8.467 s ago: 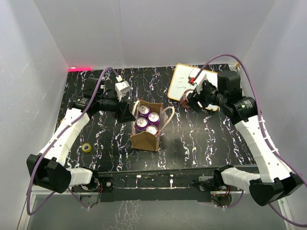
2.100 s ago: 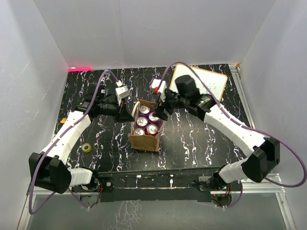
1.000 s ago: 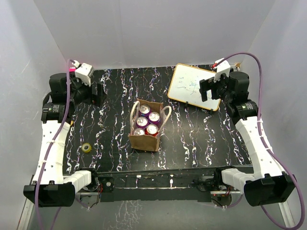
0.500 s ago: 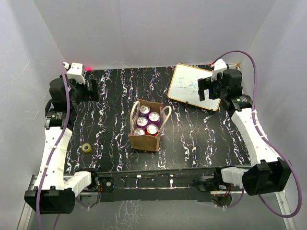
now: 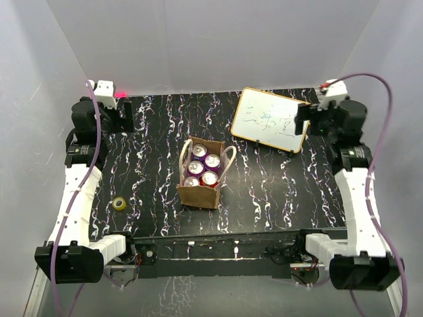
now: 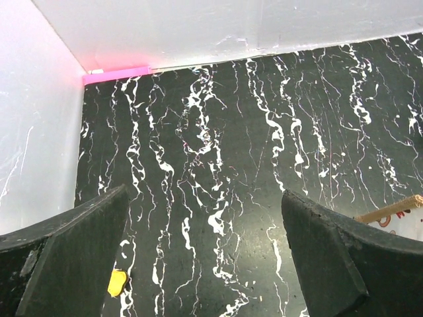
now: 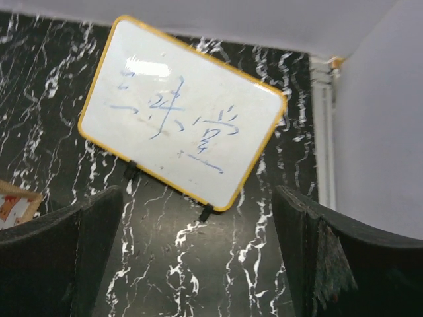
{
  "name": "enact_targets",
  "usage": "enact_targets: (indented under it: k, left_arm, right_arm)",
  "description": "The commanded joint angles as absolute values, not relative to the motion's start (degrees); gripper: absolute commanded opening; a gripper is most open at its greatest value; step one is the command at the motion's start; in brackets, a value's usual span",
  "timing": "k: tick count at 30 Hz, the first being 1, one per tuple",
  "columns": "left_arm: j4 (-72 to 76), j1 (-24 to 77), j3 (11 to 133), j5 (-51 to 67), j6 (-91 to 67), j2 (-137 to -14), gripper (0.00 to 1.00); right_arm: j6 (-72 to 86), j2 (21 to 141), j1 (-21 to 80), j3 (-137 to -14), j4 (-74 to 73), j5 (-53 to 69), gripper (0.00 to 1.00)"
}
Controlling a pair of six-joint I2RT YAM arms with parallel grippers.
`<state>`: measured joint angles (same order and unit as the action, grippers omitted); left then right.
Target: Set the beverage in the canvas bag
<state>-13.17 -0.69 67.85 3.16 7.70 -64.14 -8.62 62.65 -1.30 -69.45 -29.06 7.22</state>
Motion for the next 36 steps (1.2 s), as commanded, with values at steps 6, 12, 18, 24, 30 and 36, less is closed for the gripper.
enact_targets:
  k: [6,12,18,24,30,36]
  left_arm:
    - [-13.54,-3.53,68.76,1.62,0.74,-60.74,0.97]
    - [-18.51,-4.01,72.12,10.3,2.51,-61.25,0.97]
    - [-21.94,-4.54,74.23,18.37,4.63,-60.74,0.97]
    - [-23.03,-4.82,75.01,19.32,5.67,-60.64,0.97]
    - [-23.63,-5.1,76.99,18.05,5.45,-61.71,0.97]
    - [-22.15,-5.1,77.45,15.41,6.45,-63.39,0.97]
  right_arm:
    - [-9.3,51.45,-8.21,-67.15,-25.39,11.05,0.99]
    - [-9.71,49.76,-8.82,-67.3,-27.05,12.08,0.99]
    - [-10.23,50.56,-8.8,-69.42,-29.05,14.93,0.99]
    - [-10.72,52.24,-8.85,-71.39,-30.09,17.91,0.99]
    - [-11.22,52.14,-8.82,-71.24,-30.41,17.96,0.99]
    - [-11.44,52.12,-8.75,-71.36,-30.5,17.71,0.99]
